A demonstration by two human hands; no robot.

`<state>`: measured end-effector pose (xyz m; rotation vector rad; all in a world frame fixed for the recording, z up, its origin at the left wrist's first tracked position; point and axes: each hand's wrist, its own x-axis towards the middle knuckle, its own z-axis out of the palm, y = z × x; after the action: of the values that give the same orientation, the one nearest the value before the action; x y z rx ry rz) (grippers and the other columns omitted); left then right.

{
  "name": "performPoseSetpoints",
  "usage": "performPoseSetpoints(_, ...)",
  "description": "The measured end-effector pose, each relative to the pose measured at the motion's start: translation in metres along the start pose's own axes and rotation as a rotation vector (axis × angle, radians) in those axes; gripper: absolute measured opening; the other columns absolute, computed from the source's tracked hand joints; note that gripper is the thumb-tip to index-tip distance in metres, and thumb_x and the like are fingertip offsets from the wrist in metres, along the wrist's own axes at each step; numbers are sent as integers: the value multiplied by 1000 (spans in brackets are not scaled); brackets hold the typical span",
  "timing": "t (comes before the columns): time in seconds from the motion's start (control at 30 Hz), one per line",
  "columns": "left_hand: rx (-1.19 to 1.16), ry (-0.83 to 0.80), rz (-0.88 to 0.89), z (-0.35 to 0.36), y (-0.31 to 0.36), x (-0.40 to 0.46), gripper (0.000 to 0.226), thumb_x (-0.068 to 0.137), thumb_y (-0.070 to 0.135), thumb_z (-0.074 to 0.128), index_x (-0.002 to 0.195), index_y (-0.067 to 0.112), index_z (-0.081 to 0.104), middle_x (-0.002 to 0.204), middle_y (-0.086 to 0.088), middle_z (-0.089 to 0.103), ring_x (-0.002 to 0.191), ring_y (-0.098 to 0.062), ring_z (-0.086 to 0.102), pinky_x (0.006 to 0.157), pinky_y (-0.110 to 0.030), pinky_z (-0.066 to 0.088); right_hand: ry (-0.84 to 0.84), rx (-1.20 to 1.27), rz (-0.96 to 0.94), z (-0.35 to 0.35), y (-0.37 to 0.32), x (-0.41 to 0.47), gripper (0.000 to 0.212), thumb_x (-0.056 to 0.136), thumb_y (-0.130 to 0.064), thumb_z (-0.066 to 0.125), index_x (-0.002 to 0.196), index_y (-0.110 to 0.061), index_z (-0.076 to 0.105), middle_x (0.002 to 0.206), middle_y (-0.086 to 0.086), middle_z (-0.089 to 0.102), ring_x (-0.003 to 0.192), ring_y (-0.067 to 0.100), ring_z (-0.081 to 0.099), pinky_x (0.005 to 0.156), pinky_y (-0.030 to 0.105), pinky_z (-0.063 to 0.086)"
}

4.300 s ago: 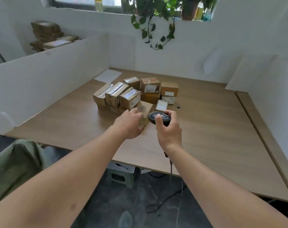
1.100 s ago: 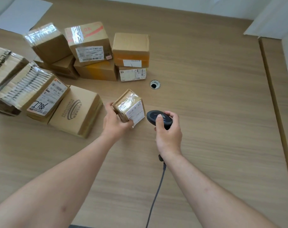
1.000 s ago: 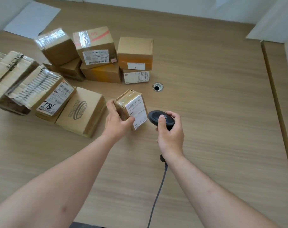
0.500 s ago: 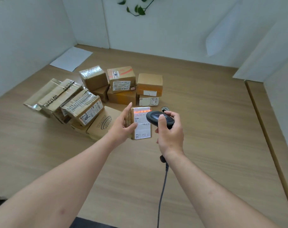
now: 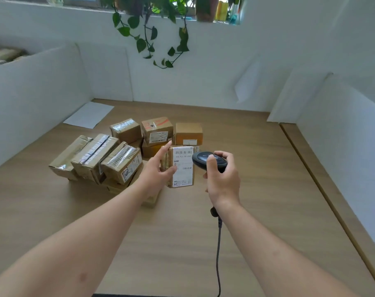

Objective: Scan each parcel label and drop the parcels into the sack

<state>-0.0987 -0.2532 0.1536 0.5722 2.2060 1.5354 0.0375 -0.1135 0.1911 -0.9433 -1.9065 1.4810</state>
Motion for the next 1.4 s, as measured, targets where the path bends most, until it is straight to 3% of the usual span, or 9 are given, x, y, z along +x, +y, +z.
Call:
performPoseSetpoints(0.13,-11,35,24,-15,14,-17,76,101,15,68,156,55,32,123,9,63,103,-14,70,66,-25,63,-9,-2,-30,-8,-10,-15,35,79,-67,54,109,-49,60,98,-13,74,91,18,75,77,58,64)
performPoseSetpoints(0.27,-44,110,56,-24,29,-34,73,101,16,69,151,57,37,126,11,67,110,-11,68,76,-36,66,-53,-26,-57,-19,-13,-27,36,78,-67,54,109,-48,60,95,-12,75,89,21,75,76,58,64)
performPoseSetpoints(0.37,-50,174,66,-25,37,-50,70,101,15,69,149,57,40,123,18,65,105,-2,65,72,-40,66,-93,-38,-95,-28,-17,-33,38,77,-67,52,108,-46,61,95,-12,75,89,22,76,78,56,64)
performPoseSetpoints(0.57,-35,315,82,-19,48,-98,70,102,14,68,152,51,38,115,28,55,101,6,54,68,-20,58,-218,-69,-210,-53,-30,-51,35,77,-66,50,104,-47,60,96,-11,75,88,23,75,80,47,62)
performPoseSetpoints(0.73,-22,405,67,-19,41,-142,71,99,15,71,152,51,39,134,8,66,122,-13,63,86,-24,59,-336,-70,-273,-66,-32,-74,39,79,-66,50,110,-44,61,97,-12,75,86,19,74,77,48,64)
performPoseSetpoints(0.97,8,613,32,-40,27,-208,73,95,21,76,124,79,43,128,1,67,114,-16,69,93,-46,62,-504,-65,-329,-58,-32,-114,22,92,-54,60,111,-43,61,96,-15,72,88,14,72,71,43,64)
performPoseSetpoints(1.17,41,719,-14,-78,7,-271,72,97,24,74,140,71,39,131,-1,60,115,-21,66,84,-48,65,-632,-26,-380,-22,-37,-163,17,101,-43,64,117,-39,62,105,-7,73,93,13,70,65,26,55)
performPoseSetpoints(1.3,86,760,-52,-111,-12,-317,76,101,27,69,152,65,27,135,6,61,116,-16,64,89,-41,64,-722,10,-377,14,-42,-209,20,104,-40,65,123,-36,61,106,-14,68,98,12,69,73,27,60)
performPoseSetpoints(1.4,107,770,-82,-137,-35,-356,79,101,30,68,147,75,22,140,5,61,122,-18,63,100,-45,60,-775,-6,-368,48,-38,-256,20,104,-42,64,123,-37,60,105,-17,67,97,12,70,77,35,64)
